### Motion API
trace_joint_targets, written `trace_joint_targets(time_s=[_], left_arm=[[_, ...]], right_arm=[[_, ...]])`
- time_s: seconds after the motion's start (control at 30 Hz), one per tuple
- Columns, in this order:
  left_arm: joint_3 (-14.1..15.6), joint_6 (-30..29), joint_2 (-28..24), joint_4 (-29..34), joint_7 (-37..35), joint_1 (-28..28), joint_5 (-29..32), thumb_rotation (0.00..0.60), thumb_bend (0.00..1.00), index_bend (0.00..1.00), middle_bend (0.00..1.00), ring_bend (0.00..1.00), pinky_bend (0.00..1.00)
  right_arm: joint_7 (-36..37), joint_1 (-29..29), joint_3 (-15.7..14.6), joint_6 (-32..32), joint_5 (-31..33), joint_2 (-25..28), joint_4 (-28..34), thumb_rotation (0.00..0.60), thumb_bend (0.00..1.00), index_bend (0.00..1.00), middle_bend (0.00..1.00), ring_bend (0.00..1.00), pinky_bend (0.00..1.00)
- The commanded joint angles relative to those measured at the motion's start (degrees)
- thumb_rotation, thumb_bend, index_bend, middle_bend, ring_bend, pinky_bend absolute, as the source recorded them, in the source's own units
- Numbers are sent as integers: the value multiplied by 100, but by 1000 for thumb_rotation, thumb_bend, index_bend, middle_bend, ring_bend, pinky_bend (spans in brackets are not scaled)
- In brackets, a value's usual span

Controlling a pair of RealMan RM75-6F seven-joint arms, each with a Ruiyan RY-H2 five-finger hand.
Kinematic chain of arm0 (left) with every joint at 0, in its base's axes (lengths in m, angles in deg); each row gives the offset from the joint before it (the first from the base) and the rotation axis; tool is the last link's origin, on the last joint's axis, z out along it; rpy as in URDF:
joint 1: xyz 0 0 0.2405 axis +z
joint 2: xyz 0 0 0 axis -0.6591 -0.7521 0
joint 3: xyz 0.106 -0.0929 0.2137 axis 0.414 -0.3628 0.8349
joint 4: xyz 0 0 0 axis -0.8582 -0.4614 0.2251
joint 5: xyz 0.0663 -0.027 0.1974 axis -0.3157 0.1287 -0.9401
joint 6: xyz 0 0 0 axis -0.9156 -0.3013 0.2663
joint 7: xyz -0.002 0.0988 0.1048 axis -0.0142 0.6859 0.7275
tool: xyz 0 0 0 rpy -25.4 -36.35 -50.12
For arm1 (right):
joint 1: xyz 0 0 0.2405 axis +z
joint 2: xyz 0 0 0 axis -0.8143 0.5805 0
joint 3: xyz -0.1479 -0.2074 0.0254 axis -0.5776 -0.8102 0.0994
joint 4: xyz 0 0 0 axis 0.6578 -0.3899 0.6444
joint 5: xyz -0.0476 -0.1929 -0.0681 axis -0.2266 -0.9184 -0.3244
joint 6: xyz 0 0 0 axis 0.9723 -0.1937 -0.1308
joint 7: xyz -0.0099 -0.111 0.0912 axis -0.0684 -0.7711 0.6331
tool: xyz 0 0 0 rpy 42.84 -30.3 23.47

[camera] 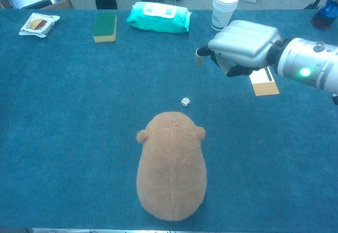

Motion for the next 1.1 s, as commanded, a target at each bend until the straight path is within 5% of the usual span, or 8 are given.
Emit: trace_joint_targets(time_s=[0.03,0.43,1.1], left_arm=[[-2,12,6,-18,-20,-4,5,600,427,320,236,169,417],[-3,56,47,-105,-95,-10,25,600,427,320,236,168,417],[19,94,140,-246,-227,17,62,600,427,320,236,169,417]], right_arm=[[-393,335,-132,118,574,-73,69,600,1000,317,1000,1000,1000],[-1215,1314,-671,-154,2112,-153,353,600,1000,317,1000,1000,1000],[-1240,2145,-1229,-286,2698,-928,-90,600,1000,317,1000,1000,1000]])
